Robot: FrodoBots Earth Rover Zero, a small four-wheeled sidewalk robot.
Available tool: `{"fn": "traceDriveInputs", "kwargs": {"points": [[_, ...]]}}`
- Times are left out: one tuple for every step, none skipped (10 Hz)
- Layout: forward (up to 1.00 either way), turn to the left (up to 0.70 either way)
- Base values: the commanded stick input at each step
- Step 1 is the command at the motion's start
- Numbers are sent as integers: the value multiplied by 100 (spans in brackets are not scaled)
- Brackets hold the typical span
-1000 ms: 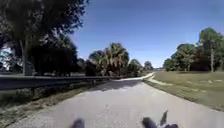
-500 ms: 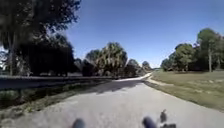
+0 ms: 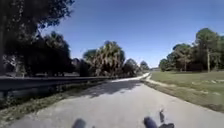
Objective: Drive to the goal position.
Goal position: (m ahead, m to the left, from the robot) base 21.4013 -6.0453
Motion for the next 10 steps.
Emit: {"fn": "traceDriveInputs", "kwargs": {"points": [[70, 35], [70, 35], [70, 35], [70, 22], [70, 0], [70, 0], [70, 0], [70, 0], [70, 0], [70, 0]]}}
